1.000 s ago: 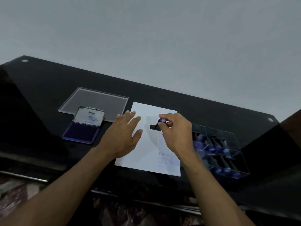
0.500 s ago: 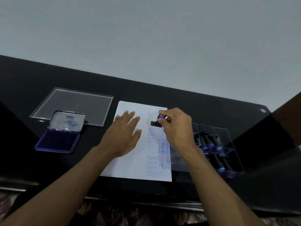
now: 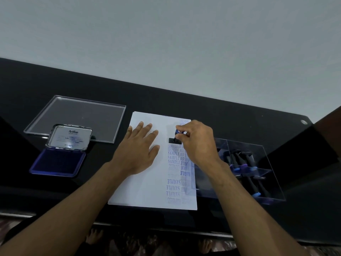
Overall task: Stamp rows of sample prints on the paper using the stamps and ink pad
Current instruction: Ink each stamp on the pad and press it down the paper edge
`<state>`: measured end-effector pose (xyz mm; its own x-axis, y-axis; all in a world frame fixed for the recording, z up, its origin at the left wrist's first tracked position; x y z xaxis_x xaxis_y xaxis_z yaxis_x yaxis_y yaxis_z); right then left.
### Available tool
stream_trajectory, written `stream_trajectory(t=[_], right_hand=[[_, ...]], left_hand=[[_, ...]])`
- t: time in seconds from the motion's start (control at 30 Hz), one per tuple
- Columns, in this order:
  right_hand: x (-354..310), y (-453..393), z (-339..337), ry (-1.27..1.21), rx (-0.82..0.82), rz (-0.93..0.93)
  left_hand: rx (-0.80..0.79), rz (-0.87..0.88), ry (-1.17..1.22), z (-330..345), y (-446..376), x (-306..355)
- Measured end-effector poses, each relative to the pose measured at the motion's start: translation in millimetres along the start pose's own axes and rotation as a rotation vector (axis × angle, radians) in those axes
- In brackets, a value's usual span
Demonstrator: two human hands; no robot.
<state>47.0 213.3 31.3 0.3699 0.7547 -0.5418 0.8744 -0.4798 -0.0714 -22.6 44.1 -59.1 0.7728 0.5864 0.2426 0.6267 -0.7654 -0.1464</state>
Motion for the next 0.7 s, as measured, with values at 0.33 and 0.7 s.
stream_trajectory(t=[0.33, 0.7], right_hand=[[4.1, -5.8, 8.9, 0.011, -0.003, -0.002], [3.0, -7.9, 10.9, 0.025, -0.004, 0.013]], left_hand=[[0.024, 0.013, -0.013, 5.4, 1.1, -2.5], [0.039, 0.014, -0.01, 6.0, 1.2, -2.5]])
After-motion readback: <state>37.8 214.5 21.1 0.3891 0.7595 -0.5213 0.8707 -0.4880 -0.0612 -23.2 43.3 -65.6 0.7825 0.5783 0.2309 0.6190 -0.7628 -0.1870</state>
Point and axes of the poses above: each hand's wrist, its own y-axis away from the middle knuckle, its own z-axis out of the palm, x = y × z, the point moved 3 cm from there along -y, towards the middle knuckle, and after that the axes turned 13 degrees about z, right-handed, at the moved point
